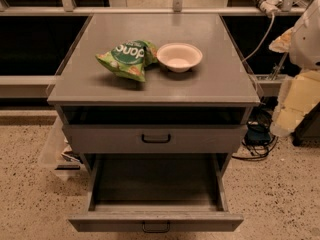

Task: Place green rice chip bag into middle drawer

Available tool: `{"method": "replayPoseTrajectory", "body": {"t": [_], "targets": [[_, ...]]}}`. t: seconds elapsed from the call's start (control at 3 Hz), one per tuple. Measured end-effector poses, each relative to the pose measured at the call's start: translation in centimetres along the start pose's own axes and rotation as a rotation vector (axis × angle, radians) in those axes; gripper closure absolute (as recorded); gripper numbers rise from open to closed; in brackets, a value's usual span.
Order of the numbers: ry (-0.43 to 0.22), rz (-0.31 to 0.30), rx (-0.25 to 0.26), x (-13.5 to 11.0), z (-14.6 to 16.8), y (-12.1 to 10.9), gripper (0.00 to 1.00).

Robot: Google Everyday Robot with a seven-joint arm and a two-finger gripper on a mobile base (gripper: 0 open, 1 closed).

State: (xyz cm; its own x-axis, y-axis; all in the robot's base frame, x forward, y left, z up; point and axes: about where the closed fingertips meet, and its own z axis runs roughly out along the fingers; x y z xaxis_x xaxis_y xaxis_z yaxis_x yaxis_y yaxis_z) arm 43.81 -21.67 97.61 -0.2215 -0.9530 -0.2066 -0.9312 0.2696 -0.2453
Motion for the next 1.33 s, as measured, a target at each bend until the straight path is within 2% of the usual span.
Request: {"method": "replayPoseTrajectory", "body": {"t": [0.33,0.67,1.0,1.33], "targets": [[-0.012,-0.003,0.007,-0.3,0.0,-0.2,0.00],[-0.076,-0.033,-0.002,-2.0,1.9,-2.8,0.00],[-0.155,-0.087,-0.015,-5.5,5.5,-8.3,0.00],[-0.251,-0.162,-0.028,-11.2,9.8,-13.7,0.00]]}}
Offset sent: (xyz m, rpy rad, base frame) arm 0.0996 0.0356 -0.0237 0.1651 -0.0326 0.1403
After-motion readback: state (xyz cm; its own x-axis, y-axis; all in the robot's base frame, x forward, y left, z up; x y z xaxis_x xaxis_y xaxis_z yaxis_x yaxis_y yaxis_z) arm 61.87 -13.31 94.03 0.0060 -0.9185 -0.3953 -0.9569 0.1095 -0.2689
